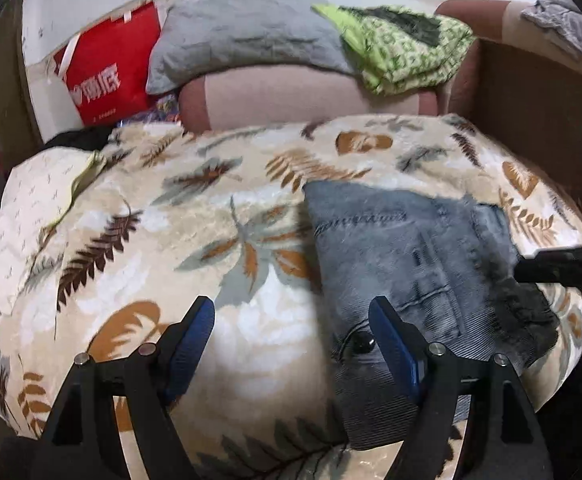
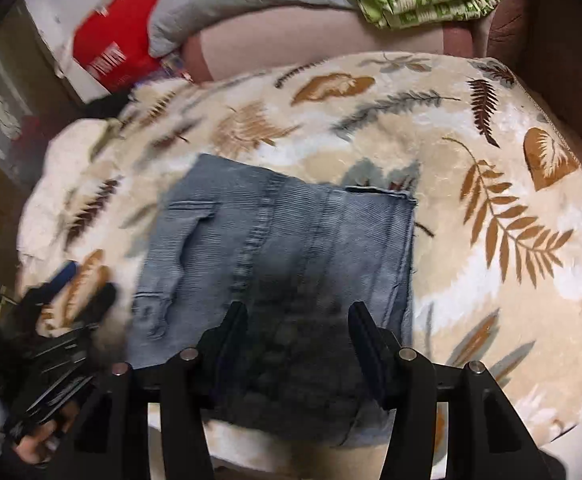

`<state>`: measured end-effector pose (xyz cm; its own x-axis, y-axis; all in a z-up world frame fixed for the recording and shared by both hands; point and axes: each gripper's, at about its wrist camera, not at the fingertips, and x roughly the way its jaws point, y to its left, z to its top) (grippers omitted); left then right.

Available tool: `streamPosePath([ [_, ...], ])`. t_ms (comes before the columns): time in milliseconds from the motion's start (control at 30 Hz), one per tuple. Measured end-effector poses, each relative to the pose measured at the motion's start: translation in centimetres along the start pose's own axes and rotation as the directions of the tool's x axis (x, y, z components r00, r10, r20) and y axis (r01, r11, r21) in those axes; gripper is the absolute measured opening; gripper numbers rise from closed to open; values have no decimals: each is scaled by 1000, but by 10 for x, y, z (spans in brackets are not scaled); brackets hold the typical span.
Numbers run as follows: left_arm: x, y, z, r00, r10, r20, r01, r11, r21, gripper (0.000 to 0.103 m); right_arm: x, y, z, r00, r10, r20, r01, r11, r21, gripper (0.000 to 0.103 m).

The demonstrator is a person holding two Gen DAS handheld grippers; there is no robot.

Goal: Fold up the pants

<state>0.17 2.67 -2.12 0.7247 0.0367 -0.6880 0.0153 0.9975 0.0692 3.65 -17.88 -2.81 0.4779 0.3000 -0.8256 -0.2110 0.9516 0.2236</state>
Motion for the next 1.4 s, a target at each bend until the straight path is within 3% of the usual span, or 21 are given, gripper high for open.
streamPosePath([
  [100, 4, 3, -1, 999, -17, -40, 16, 999, -29, 80, 36, -4, -27, 991, -65, -116, 58, 996, -66, 67],
  [167, 5, 5, -1, 998, -13, -54, 11, 999, -34, 80, 33, -6, -34, 996, -56, -65, 52, 997, -63, 67],
  [267, 10, 7, -1, 997, -7, -79, 3, 999, -41, 80, 22, -1, -24, 993, -74, -88, 68, 995, -67, 67],
  [433, 16, 13, -3, 994, -11, -104, 5, 998, -59, 80, -12, 18, -10, 998, -62, 19, 64, 993, -94, 69],
  [500, 17, 16, -4, 994, -21, -109, 13, 997, -72, 80, 3, 26, -16, 994, -111, -10, 108, 984, -144, 77],
  [567, 18, 17, -4, 993, -31, -116, 22, 997, -78, 80, 32, 22, -32, 973, -212, -90, 190, 959, -212, 78],
  [667, 19, 20, -4, 993, -31, -117, 22, 996, -81, 80, 29, 10, -30, 981, -168, -93, 156, 980, -127, 84],
  [833, 23, 22, -4, 990, -54, -130, 41, 995, -96, 80, -1, 18, -4, 985, -167, -46, 159, 977, -144, 84],
  [1000, 25, 23, -6, 987, -72, -142, 55, 991, -120, 80, -13, 41, 53, 990, -143, -4, 139, 971, -195, 84],
  [1067, 23, 22, -5, 986, -77, -145, 60, 991, -121, 80, -1, 63, 85, 993, -114, -40, 100, 962, -254, 85],
  [1200, 9, 35, 0, 980, -180, -87, 157, 963, -221, 80, 44, 106, 136, 983, -80, -163, 24, 948, -318, 85],
  [1267, 10, 40, 3, 967, -240, -81, 209, 938, -277, 80, 75, 127, 152, 967, -100, -233, 9, 932, -362, 85],
  [1367, 27, 32, 4, 937, -321, -135, 267, 911, -314, 80, 121, 146, 167, 939, -165, -303, 30, 915, -403, 85],
  [1400, 38, 24, 0, 911, -372, -178, 305, 899, -315, 80, 135, 147, 169, 926, -179, -332, 32, 914, -404, 85],
])
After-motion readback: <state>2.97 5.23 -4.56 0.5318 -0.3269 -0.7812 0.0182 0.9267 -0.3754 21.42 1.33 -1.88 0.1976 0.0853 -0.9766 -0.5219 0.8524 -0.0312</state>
